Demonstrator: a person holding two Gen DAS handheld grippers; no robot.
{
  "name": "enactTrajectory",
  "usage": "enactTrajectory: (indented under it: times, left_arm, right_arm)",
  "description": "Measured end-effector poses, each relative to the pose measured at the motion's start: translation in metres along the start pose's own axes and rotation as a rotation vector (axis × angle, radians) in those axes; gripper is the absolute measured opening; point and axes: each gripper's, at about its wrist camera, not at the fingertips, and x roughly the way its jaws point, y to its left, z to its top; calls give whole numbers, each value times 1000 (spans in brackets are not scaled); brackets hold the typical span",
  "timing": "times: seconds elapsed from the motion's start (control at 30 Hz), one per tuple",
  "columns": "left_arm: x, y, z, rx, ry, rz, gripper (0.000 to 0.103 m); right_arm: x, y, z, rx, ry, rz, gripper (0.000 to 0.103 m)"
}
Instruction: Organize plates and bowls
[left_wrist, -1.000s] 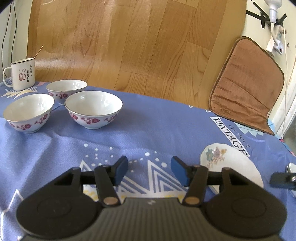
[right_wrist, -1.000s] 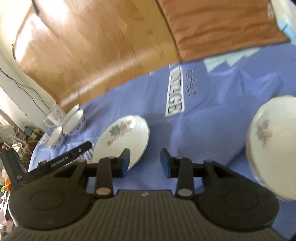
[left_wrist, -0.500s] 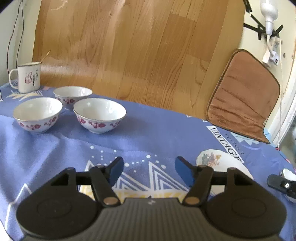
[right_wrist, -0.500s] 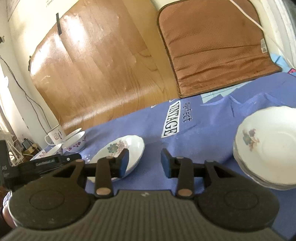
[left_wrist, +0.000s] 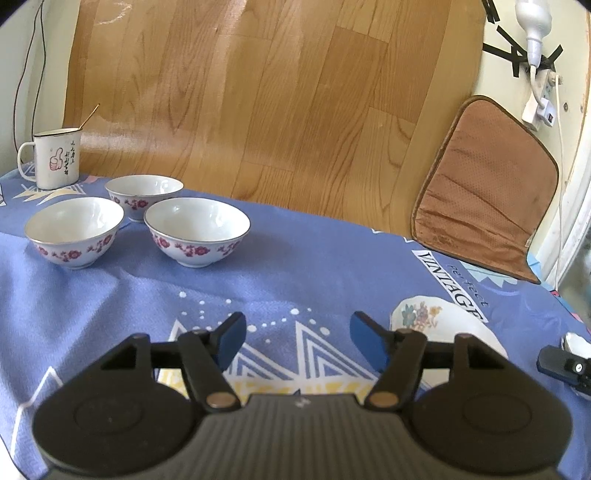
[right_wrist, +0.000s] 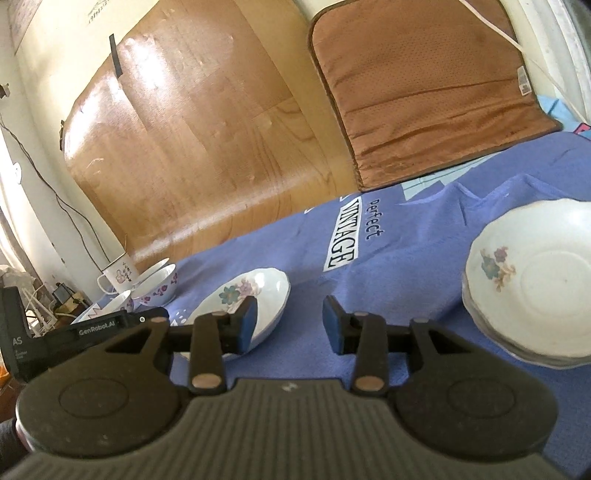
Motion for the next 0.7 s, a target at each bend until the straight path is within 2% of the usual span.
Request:
enactTrajectory:
  times: [0.7]
  left_arm:
    - [6, 1, 1, -15, 29, 23, 64]
  right_arm:
    - [-6, 4, -1, -38, -45, 30, 43]
